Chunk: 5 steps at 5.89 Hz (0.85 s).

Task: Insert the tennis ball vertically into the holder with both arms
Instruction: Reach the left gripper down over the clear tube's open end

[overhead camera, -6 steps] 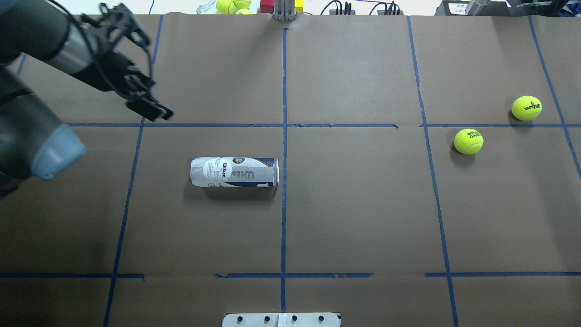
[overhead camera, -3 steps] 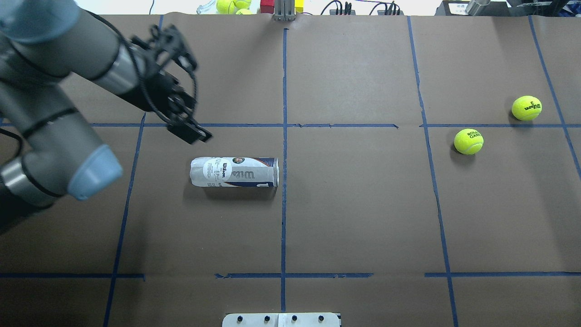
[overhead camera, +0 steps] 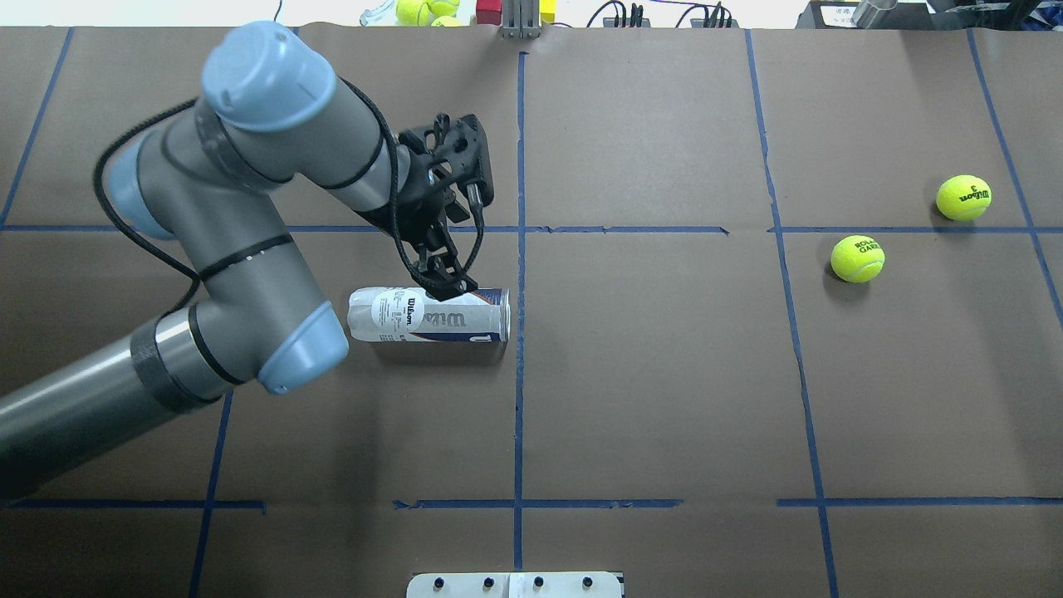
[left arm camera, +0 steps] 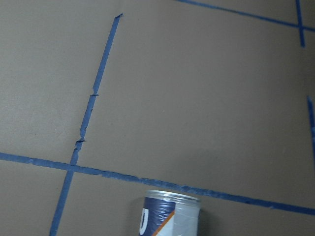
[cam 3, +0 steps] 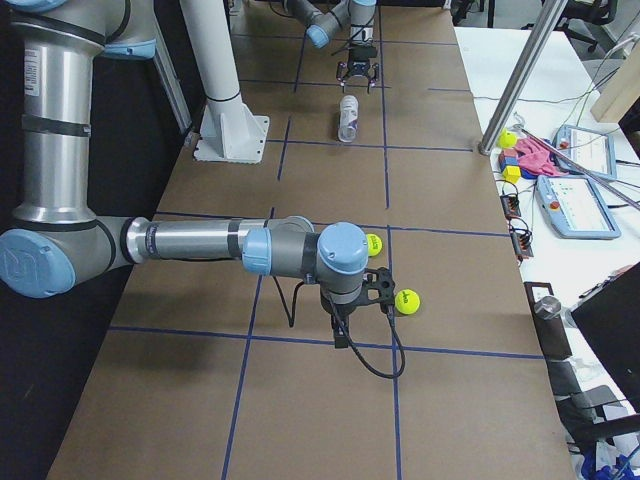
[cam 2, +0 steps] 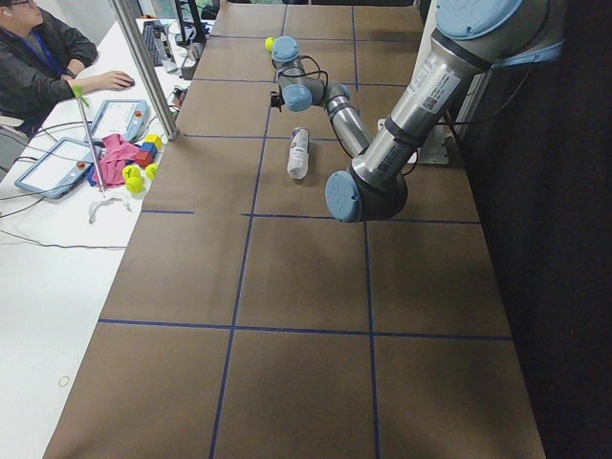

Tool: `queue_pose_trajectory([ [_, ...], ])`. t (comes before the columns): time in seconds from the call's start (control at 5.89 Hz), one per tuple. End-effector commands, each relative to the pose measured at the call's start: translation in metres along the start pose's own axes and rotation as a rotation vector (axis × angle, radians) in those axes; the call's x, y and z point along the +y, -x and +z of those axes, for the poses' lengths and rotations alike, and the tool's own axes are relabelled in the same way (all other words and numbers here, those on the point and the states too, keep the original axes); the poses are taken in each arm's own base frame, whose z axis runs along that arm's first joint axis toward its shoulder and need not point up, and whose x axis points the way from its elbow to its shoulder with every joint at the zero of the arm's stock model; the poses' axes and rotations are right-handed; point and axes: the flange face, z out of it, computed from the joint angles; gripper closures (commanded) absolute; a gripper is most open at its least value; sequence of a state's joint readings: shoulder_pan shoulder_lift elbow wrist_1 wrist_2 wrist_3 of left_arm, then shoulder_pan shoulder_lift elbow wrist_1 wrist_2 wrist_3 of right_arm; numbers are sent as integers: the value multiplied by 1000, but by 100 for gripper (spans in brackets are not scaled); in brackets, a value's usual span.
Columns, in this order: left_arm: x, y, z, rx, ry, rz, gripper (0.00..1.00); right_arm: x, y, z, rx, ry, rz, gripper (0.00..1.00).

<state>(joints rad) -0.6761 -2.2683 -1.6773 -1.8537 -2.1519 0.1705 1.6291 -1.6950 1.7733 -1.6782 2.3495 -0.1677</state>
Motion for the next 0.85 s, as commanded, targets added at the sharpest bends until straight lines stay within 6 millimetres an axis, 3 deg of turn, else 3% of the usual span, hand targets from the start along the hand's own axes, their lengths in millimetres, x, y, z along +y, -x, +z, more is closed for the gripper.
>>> queue_pose_trajectory([
  [0.0,2,-25,40,-2,39,38,0,0,0,0,-4,-1,-1,0],
  [0.68,13,-23,81,-27,102,25,0,2,-1,2,-4,4,2,0],
])
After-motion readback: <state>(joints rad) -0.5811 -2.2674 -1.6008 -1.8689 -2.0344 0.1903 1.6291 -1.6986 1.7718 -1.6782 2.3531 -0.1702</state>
